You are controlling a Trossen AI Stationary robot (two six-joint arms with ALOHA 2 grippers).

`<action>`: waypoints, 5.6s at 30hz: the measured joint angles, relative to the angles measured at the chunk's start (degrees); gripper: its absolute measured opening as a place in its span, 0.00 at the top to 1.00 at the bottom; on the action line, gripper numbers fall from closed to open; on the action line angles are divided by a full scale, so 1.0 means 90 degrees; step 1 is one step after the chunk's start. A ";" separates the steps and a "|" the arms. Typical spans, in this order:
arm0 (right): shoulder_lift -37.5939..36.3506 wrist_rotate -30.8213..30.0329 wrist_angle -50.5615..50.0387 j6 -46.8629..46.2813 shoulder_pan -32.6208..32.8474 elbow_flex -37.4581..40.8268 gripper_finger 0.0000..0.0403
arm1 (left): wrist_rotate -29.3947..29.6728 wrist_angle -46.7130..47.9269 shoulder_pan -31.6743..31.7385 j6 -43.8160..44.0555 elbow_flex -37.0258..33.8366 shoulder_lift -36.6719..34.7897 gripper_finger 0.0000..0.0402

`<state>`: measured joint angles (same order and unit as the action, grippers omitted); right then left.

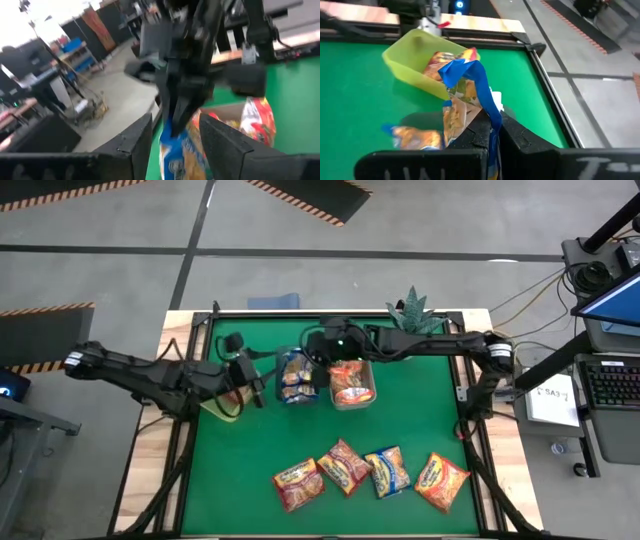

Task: Sort Maruchan noodles
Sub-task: Put the blue noodle pack into the black bin, then put the red noodle pack into the yellow bin

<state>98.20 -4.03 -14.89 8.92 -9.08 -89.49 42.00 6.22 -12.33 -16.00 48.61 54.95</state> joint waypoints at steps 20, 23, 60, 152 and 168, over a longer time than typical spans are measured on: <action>0.1162 0.1001 -0.0222 -0.1522 -0.0371 -0.0378 0.98 | 0.0442 -0.2851 0.0009 -0.0994 -0.2046 -0.1747 0.68; 0.1166 0.1005 -0.0506 -0.1765 -0.0369 -0.0471 0.98 | 0.0438 -0.2843 0.0009 -0.1013 -0.2058 -0.1717 0.68; 0.1836 -0.1226 -0.0430 -0.1161 -0.0442 -0.1248 0.69 | 0.0437 -0.2934 0.0009 -0.1174 -0.2048 -0.1616 0.68; -0.0510 -0.0389 -0.1138 -0.1326 0.1077 0.0476 0.98 | 0.0175 -0.2912 -0.0035 0.0143 -0.1716 -0.0957 0.68; -0.2765 -0.0412 0.2100 -0.1812 0.2494 0.4813 0.98 | -0.4394 0.1737 -0.0951 0.3953 0.0737 0.1883 0.68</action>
<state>73.32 -7.74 4.00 -7.38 13.37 -46.17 2.45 21.85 -20.89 19.58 55.25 71.90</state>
